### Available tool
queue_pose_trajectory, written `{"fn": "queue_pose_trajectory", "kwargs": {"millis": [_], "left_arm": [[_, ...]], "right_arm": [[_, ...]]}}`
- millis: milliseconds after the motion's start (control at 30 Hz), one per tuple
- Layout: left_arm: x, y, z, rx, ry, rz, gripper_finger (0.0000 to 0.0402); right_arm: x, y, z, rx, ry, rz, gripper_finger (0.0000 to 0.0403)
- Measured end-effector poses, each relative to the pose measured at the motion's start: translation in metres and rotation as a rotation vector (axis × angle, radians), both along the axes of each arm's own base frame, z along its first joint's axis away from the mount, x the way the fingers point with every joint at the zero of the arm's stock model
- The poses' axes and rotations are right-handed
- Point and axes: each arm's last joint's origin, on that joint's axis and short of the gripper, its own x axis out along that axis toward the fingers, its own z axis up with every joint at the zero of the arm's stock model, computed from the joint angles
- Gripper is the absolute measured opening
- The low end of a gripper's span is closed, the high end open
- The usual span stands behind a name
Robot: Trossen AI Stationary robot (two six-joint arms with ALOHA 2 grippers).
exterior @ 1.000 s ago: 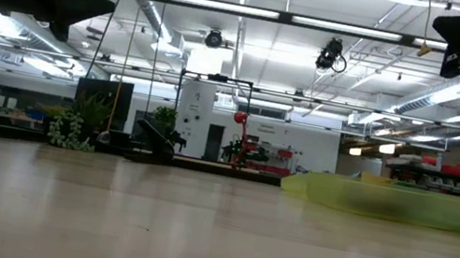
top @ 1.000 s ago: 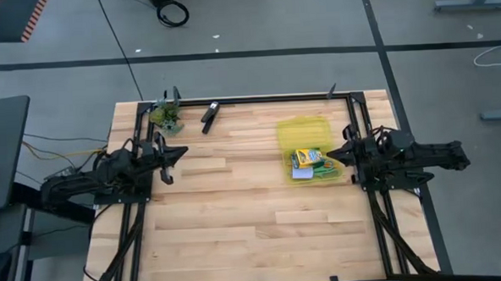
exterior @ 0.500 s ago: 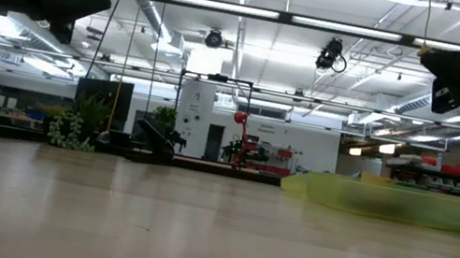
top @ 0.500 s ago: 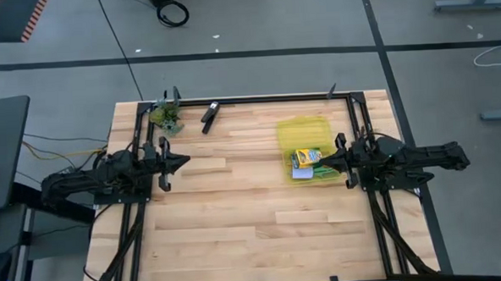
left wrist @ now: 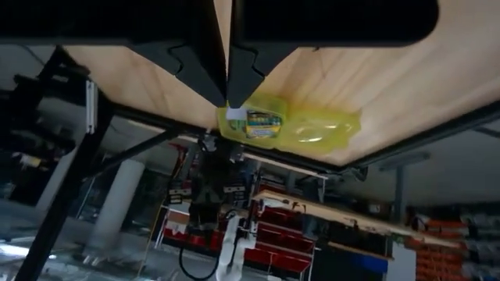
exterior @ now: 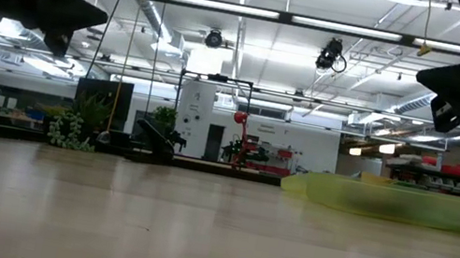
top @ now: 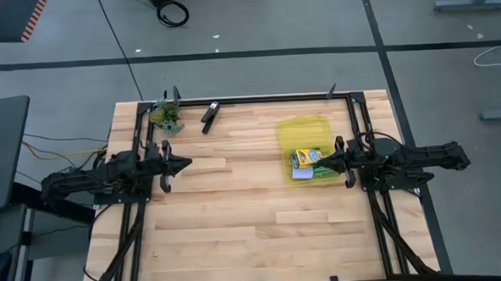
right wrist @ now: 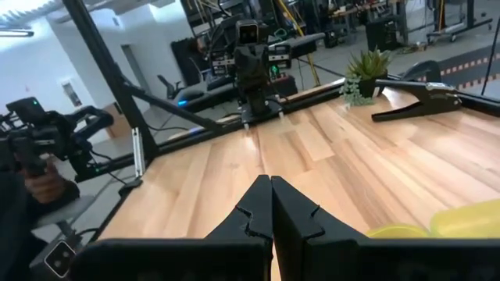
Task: Pack school essentials
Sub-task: Return to Home Position
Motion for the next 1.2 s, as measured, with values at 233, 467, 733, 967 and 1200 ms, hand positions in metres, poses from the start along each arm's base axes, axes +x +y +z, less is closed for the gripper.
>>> {"fn": "queue_pose_trajectory", "kwargs": {"millis": [233, 467, 733, 967, 1200], "left_arm": [[0.0, 0.0, 0.0, -0.042, -0.007, -0.002, 0.0031], [0.0, 0.0, 0.0001, -0.046, -0.009, -0.002, 0.0021], [0.0, 0.0, 0.0, -0.046, -0.009, -0.002, 0.0021], [0.0, 0.0, 0.0, -0.046, -0.009, -0.002, 0.0031], [0.0, 0.0, 0.0, -0.046, -0.009, -0.002, 0.0026]], "right_arm": [[0.0, 0.0, 0.0, -0.022, 0.001, 0.0, 0.0006], [0.0, -0.0001, 0.0001, -0.022, 0.001, -0.002, 0.0006], [0.0, -0.0001, 0.0, -0.022, 0.001, -0.002, 0.0006], [0.0, -0.0001, 0.0, -0.022, 0.001, -0.003, 0.0007], [0.0, -0.0001, 0.0, -0.023, 0.001, -0.002, 0.0007]]}}
